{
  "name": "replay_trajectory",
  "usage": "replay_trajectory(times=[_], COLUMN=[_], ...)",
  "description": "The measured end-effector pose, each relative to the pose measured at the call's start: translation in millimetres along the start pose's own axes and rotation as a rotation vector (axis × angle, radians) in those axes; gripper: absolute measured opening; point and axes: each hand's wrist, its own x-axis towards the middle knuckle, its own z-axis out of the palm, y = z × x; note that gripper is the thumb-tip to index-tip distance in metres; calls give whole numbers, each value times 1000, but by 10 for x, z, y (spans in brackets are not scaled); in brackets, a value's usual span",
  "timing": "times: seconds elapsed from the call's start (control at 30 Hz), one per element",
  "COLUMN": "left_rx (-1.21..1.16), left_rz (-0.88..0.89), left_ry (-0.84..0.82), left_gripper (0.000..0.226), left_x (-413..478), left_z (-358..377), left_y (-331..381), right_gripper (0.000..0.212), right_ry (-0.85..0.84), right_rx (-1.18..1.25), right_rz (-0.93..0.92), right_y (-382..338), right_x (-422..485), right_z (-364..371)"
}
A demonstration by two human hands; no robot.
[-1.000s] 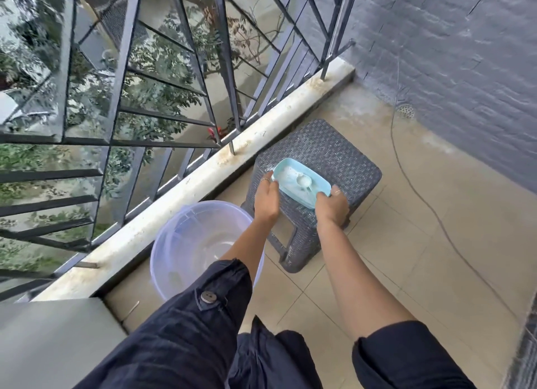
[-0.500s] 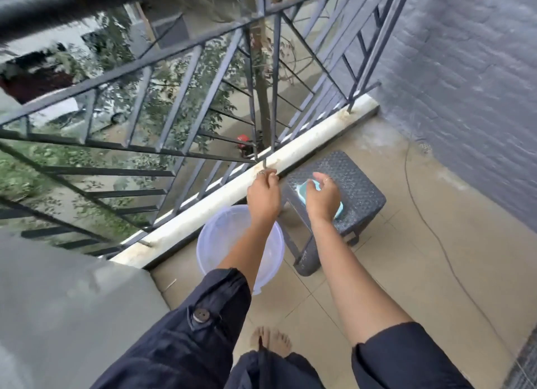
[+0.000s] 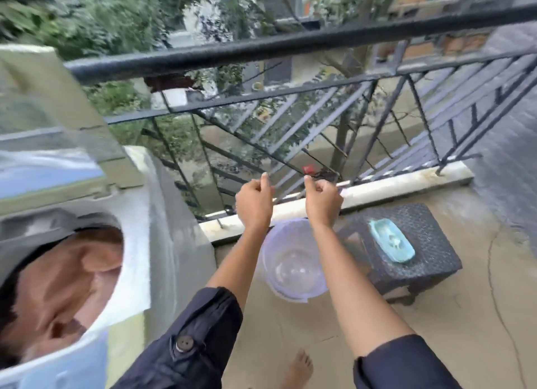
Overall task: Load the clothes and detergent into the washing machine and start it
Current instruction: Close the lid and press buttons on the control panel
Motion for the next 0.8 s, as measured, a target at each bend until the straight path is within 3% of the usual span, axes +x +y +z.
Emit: replay_trajectory(times=[0.33, 0.8], left_rx=[-108, -419], left_rz=[-97, -369], left_ry=[164, 389], left_gripper=[43, 41], left_x=[459, 1192], left_z=[-1847, -3992], left_y=[-831, -2154], right_gripper=[51, 31], right_ry=[-154, -320], right_rx=[-21, 105], right_rz=[-80, 105], right_y=[-651, -1092], right_x=[-1437, -3120], right_z=[1293, 2916])
